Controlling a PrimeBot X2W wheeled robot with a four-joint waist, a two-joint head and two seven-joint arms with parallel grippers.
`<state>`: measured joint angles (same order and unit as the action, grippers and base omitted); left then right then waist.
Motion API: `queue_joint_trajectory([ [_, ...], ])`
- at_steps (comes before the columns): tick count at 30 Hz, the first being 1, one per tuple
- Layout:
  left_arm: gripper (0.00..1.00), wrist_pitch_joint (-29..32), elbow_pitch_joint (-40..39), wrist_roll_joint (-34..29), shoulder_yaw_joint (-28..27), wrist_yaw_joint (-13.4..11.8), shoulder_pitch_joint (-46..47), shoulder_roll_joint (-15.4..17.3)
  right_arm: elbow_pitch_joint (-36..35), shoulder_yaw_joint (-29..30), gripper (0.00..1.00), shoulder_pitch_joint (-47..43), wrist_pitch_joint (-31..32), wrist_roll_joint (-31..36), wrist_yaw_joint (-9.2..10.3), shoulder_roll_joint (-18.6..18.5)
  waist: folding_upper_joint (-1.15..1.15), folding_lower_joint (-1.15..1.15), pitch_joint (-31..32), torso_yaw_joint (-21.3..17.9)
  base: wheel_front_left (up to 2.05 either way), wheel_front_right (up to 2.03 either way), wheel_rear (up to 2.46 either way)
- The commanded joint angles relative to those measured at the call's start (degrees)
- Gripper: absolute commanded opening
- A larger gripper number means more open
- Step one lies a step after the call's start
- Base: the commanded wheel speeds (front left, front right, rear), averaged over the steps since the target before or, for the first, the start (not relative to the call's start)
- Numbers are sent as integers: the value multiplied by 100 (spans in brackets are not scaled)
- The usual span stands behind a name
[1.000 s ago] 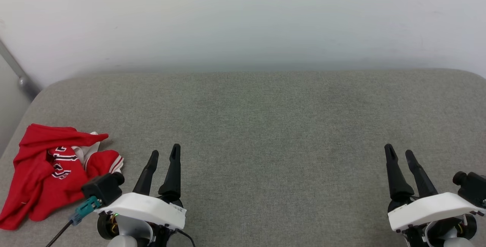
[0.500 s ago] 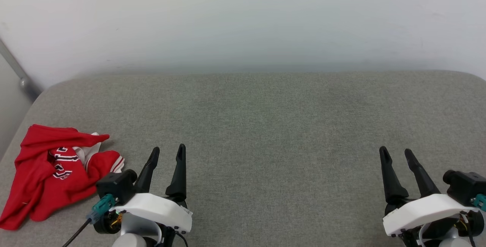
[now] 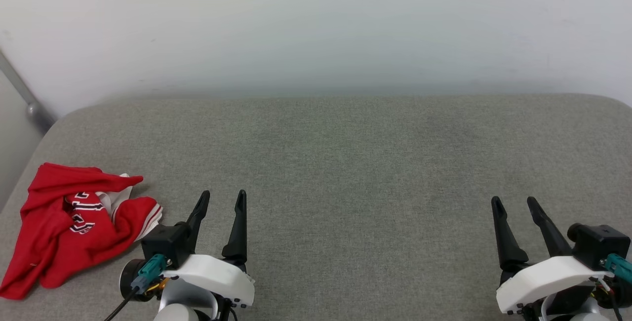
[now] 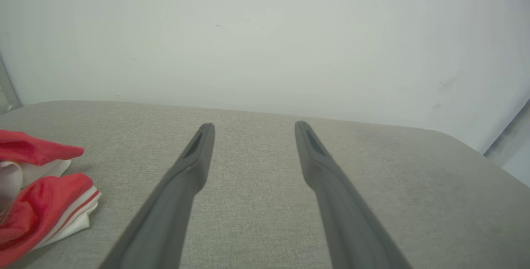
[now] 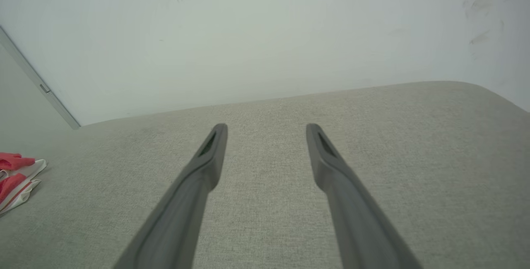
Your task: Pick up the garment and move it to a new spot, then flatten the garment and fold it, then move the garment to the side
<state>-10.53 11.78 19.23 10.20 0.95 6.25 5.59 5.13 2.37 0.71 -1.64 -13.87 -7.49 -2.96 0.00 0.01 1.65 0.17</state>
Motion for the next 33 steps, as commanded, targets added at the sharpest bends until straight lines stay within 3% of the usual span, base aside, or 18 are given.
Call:
queue_joint_trajectory([
  [1, 100, -44, 0, -119, 12, -22, 101, 35, -70, 6, 100, -3, 0, 136, -1, 8, 0, -1, 3, 2, 0, 0, 0],
  [33, 100, -412, 504, -1168, 26, -182, 196, -64, 69, 44, 100, 11, -257, 940, 0, 12, 0, -1, 22, -7, 0, 0, 0],
])
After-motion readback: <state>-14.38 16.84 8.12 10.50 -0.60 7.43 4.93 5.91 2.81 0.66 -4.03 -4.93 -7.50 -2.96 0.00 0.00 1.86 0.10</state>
